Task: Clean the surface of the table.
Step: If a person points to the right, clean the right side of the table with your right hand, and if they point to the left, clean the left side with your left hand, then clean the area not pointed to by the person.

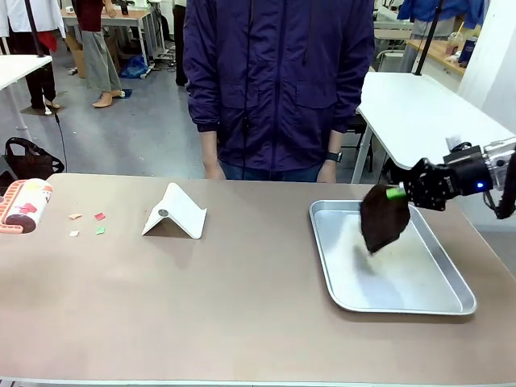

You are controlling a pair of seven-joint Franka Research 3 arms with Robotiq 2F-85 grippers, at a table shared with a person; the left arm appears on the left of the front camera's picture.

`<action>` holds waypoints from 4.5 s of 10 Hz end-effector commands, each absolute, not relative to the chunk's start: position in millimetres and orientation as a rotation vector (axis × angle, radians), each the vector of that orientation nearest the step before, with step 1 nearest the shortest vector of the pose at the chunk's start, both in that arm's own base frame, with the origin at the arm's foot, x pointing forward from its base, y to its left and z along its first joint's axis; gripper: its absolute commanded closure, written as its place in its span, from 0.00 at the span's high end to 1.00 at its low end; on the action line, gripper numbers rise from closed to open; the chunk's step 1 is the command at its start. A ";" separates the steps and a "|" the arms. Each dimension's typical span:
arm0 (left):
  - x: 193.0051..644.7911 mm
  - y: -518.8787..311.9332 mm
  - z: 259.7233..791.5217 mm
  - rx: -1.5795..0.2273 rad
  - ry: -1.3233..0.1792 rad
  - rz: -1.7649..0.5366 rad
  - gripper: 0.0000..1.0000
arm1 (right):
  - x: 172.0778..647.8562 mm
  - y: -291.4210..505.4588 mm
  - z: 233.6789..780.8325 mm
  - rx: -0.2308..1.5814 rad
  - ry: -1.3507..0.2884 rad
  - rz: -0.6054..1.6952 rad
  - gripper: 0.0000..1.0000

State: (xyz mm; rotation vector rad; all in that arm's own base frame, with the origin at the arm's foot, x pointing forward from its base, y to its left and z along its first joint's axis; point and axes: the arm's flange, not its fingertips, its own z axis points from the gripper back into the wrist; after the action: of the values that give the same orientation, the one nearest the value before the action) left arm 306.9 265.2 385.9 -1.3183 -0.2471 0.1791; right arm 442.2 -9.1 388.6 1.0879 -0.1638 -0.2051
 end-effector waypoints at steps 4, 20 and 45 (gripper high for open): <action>307.1 264.3 389.8 -1.325 -0.254 0.177 0.00 | 428.0 -46.8 402.6 1.691 0.019 -0.090 0.08; 307.1 264.3 389.8 -1.325 -0.254 0.177 0.00 | 364.6 -84.7 405.8 1.426 0.136 0.173 0.08; 404.7 224.1 408.6 -0.542 -0.220 0.358 0.22 | 364.6 -84.7 405.8 1.426 0.136 0.173 0.08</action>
State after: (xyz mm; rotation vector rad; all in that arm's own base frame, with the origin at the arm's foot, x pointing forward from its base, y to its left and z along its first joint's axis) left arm 399.6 223.8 405.7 -0.5659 -0.2099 0.3331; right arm 365.5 -84.2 402.5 1.4247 0.1407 0.1711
